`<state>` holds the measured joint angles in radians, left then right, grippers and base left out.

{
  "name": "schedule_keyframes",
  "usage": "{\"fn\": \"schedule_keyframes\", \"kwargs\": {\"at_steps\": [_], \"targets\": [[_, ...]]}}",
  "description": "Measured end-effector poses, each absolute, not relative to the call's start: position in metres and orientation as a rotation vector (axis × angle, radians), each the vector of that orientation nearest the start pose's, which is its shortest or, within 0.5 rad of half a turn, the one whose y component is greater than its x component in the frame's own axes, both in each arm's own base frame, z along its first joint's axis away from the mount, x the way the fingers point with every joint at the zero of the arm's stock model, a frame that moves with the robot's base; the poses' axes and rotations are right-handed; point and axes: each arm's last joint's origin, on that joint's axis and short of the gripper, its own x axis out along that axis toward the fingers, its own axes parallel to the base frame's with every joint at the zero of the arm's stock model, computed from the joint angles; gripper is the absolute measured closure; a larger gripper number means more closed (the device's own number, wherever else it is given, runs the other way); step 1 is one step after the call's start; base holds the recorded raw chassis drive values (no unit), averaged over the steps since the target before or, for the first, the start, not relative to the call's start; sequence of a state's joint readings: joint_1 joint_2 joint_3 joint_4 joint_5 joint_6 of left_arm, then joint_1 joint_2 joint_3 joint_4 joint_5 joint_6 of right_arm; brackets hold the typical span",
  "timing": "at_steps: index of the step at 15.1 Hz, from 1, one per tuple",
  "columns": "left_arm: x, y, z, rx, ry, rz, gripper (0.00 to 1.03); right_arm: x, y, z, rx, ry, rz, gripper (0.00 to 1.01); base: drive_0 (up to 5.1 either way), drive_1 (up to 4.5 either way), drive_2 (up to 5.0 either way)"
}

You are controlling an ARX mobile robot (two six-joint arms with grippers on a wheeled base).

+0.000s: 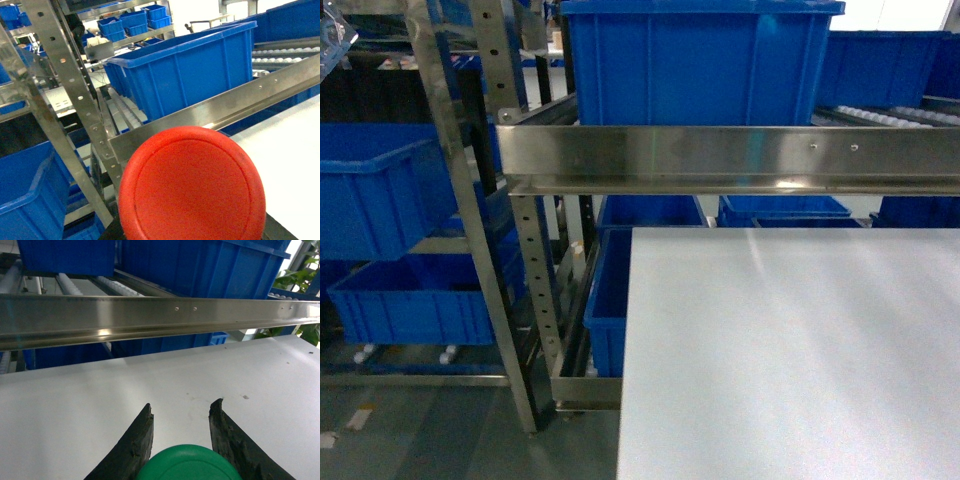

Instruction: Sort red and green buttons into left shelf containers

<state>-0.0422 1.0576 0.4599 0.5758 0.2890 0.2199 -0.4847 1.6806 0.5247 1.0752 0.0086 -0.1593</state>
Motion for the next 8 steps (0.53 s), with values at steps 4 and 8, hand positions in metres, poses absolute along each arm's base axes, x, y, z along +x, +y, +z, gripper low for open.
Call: {"fn": "schedule_keyframes", "kwargs": {"at_steps": [4,8], "targets": [[0.2216,-0.0176,0.2431,0.215,-0.014,-0.332,0.79,0.2644,-0.1394,0.1585,-0.138,0.114,-0.485,0.71,-4.9,2.47,2.5],[0.2216,-0.0176,0.2429,0.215,-0.014,-0.332,0.79,0.2642,-0.1393,0.1580,-0.137,0.117,-0.485,0.71,-4.9,2.47,2.5]]}}
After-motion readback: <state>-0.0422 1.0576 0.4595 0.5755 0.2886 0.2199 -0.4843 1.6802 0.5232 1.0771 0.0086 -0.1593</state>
